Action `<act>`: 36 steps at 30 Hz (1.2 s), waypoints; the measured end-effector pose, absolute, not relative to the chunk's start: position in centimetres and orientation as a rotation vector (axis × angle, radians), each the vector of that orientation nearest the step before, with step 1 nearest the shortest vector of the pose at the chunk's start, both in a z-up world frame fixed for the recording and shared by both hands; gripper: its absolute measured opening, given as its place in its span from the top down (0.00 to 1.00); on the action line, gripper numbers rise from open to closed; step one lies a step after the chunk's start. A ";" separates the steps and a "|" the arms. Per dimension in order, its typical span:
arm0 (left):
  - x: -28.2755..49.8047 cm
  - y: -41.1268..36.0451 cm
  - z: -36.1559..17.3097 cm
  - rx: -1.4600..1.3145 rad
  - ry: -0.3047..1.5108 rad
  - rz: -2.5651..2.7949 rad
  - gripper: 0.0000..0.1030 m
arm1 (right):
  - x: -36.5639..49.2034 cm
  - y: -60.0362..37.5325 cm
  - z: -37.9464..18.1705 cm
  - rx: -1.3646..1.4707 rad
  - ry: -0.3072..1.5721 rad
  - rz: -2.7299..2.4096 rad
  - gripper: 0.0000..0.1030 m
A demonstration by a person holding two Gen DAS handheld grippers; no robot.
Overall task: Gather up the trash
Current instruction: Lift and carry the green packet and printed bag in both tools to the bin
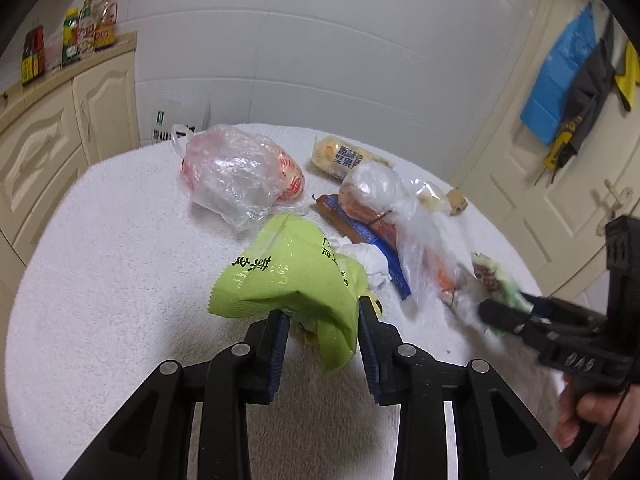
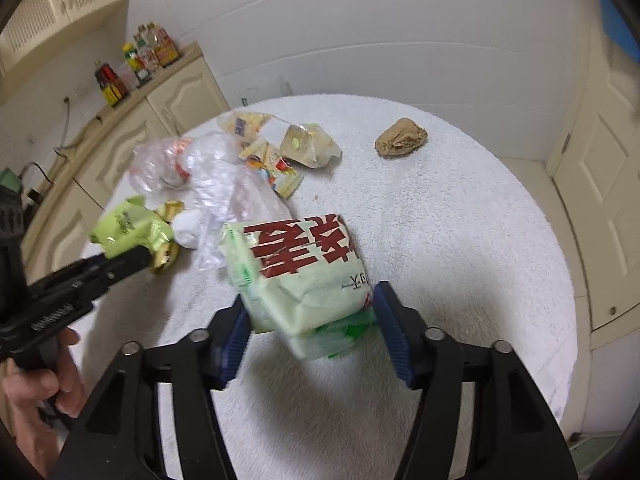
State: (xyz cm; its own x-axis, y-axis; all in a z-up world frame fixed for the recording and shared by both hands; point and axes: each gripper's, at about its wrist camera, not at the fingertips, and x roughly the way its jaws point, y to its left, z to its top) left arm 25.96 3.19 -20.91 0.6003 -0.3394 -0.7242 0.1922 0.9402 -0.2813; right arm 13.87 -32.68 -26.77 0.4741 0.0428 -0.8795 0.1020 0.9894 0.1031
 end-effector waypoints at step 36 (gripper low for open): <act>24.6 4.5 -22.5 -0.186 0.904 -0.275 0.72 | 14.5 -35.9 -26.9 0.063 1.077 -0.255 0.33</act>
